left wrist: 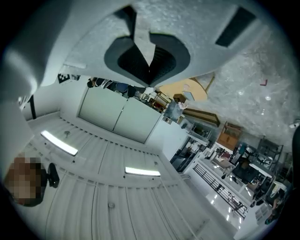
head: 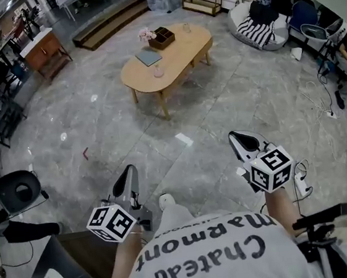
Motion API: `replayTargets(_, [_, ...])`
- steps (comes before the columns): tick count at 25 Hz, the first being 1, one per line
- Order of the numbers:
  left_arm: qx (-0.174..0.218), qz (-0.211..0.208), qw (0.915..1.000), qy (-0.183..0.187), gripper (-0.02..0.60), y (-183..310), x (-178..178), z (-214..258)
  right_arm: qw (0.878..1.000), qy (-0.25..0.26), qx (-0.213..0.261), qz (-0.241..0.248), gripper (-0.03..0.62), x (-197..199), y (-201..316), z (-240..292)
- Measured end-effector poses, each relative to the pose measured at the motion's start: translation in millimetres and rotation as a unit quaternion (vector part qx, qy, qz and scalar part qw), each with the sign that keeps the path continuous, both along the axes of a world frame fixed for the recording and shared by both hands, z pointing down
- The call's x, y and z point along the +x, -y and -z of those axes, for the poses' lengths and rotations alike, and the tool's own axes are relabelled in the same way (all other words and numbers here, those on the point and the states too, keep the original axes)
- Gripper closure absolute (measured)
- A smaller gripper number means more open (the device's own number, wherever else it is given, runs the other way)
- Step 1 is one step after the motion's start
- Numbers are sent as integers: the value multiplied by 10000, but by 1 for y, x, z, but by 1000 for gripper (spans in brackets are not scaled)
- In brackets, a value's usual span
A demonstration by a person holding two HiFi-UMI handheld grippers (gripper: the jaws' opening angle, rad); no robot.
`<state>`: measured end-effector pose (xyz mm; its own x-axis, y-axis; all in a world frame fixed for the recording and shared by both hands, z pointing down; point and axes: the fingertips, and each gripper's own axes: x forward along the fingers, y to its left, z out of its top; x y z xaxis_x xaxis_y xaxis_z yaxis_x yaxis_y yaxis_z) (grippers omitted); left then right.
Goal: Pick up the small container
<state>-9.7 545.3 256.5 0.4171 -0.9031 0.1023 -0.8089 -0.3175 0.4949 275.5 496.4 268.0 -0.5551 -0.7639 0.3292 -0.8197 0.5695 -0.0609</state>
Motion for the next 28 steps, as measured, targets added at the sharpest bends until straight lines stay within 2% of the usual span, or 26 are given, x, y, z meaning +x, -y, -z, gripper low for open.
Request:
replayTargets(5, [324, 12, 9985, -438, 568, 37, -32, 10, 9997, -81, -172, -147, 582, -26, 34, -4])
replayTargets(10, [473, -210, 9974, -496, 568, 97, -74, 22, 9994, 151, -25, -323, 582, -68, 85, 15])
replayTargets(13, [644, -138, 9959, -619, 568, 124, -108, 36, 9992, 138, 33, -373, 582, -96, 111, 24])
replayTargets(15, [718, -127, 9958, -554, 568, 138, -127, 42, 9991, 81, 50, -411, 582, -114, 127, 25])
replayTargets(21, [160, -542, 9984, -35, 568, 176, -154, 13, 9992, -74, -7, -381, 582, -162, 160, 13])
replayTargets(24, [-87, -642, 9979, -94, 568, 187, -163, -7, 9986, -250, -231, -412, 582, -172, 163, -8])
replayTargets(28, [-364, -952, 9947, -144, 568, 199, -156, -26, 9968, -190, -534, -572, 582, -170, 175, -20])
